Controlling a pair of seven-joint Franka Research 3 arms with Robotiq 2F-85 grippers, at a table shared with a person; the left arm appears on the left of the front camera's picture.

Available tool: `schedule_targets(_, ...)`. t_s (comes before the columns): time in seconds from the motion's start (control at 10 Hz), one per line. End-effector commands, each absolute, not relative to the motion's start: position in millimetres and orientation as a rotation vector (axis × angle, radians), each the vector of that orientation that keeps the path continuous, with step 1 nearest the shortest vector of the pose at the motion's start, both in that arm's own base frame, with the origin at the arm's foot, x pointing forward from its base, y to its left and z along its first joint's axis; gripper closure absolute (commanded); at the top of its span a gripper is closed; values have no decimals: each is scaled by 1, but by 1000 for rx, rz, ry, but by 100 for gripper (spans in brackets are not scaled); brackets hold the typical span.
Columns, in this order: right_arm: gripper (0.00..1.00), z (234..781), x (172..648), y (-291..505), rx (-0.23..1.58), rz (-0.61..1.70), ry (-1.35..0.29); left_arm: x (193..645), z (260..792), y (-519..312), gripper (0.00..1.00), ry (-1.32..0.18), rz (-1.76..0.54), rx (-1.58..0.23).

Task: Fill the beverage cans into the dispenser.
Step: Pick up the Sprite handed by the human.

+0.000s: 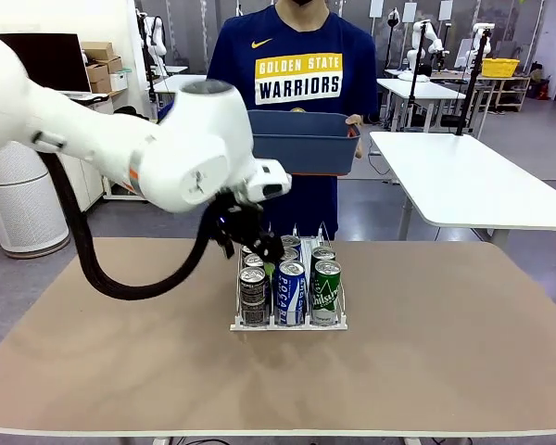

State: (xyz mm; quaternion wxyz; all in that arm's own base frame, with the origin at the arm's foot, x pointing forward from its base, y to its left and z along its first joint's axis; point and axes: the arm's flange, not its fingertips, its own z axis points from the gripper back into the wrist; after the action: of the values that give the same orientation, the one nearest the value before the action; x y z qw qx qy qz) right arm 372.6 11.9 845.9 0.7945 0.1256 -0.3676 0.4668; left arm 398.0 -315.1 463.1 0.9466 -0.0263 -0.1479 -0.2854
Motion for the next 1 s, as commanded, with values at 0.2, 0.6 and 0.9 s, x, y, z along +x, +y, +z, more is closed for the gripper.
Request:
schedule_targets(0.2,0,846,372,12,273,1003,-792,398,593,-207,0,-323,-759,-57)
schedule_targets(0.6,0,846,372,12,273,1003,-792,389,723,-137,0,-539,-883,-221)
schedule_targets(0.9,0,846,372,12,273,1003,-792,385,772,-117,0,-610,-915,-294)
